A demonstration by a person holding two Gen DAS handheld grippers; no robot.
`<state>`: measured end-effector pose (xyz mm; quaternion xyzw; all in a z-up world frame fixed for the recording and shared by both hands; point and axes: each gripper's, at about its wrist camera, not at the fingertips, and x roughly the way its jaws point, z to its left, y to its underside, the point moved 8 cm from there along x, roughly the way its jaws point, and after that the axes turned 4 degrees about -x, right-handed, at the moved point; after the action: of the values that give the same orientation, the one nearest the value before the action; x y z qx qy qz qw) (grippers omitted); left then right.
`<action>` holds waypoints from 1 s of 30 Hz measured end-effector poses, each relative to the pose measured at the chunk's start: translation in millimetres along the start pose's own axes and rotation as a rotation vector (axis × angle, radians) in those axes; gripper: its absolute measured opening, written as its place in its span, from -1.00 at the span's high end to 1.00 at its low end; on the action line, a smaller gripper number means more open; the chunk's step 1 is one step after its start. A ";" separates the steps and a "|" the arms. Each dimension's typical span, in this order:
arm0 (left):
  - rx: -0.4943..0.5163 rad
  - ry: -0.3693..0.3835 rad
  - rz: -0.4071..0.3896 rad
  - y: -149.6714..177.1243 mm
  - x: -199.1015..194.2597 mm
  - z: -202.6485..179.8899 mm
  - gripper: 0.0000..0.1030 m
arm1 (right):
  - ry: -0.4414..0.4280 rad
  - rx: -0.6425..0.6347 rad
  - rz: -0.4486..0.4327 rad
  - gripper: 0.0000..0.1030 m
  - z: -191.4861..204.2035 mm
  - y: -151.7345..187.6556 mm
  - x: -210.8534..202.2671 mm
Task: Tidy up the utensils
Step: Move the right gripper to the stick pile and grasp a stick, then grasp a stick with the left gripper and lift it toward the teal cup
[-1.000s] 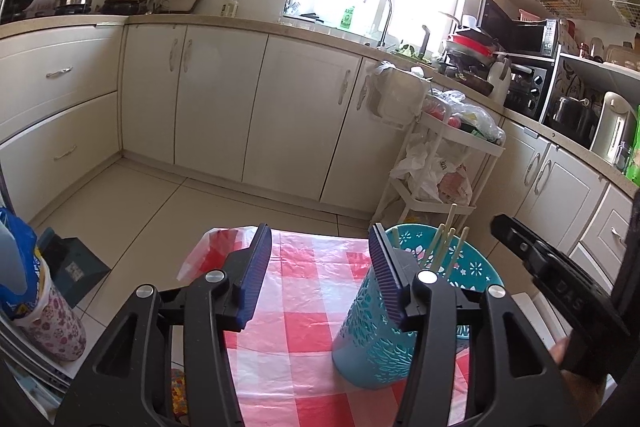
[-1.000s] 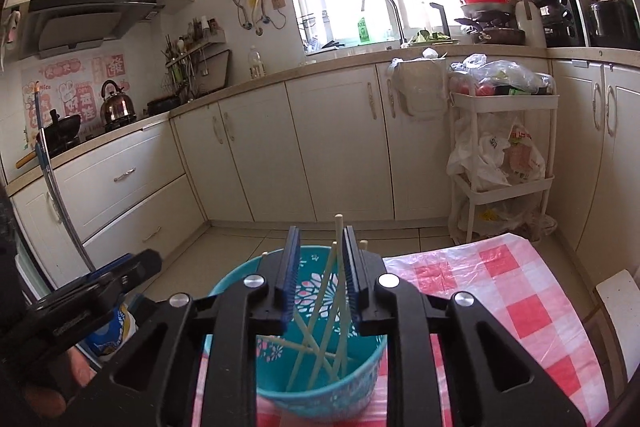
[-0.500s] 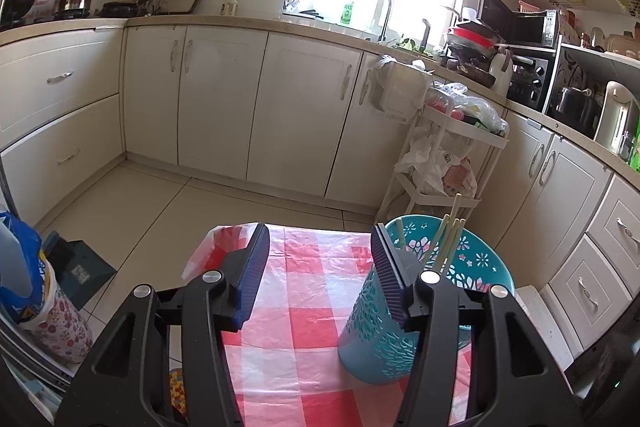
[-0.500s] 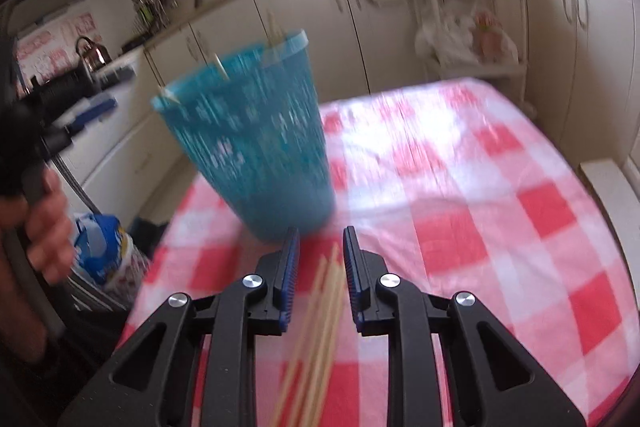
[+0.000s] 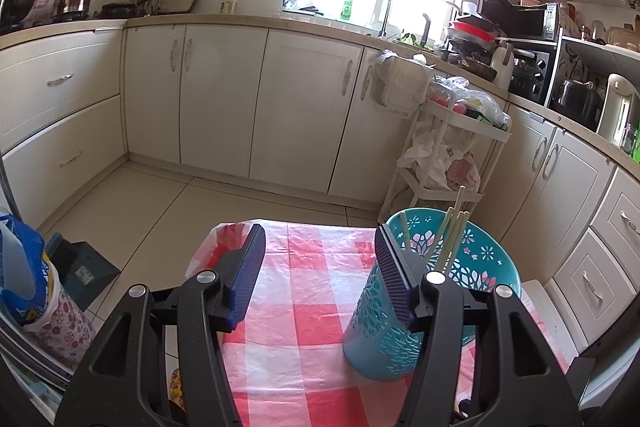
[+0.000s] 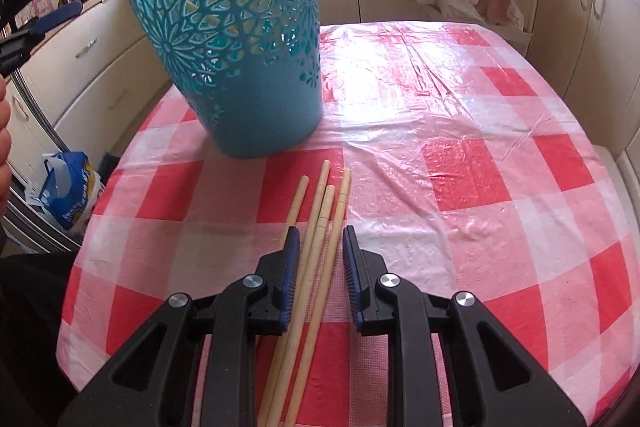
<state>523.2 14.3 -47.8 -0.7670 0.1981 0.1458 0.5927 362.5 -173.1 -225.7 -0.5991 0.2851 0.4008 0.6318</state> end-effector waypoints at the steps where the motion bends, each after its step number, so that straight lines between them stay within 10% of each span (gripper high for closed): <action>1: 0.000 -0.002 0.001 0.3 0.5 0.6 -0.05 | -0.008 0.000 0.000 0.64 1.8 -0.9 -0.3; 16: -0.032 -0.008 0.044 14.4 -8.9 20.3 -0.07 | -0.116 0.107 -0.049 0.88 -10.7 -2.8 -18.1; 30: 0.285 0.120 0.414 166.2 4.7 -67.7 -0.07 | -0.088 0.215 -0.049 0.88 -49.2 4.5 -15.4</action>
<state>447.4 -88.1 -174.2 -0.6261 0.4041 0.1889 0.6395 356.6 -224.3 -221.1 -0.5165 0.2837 0.3781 0.7140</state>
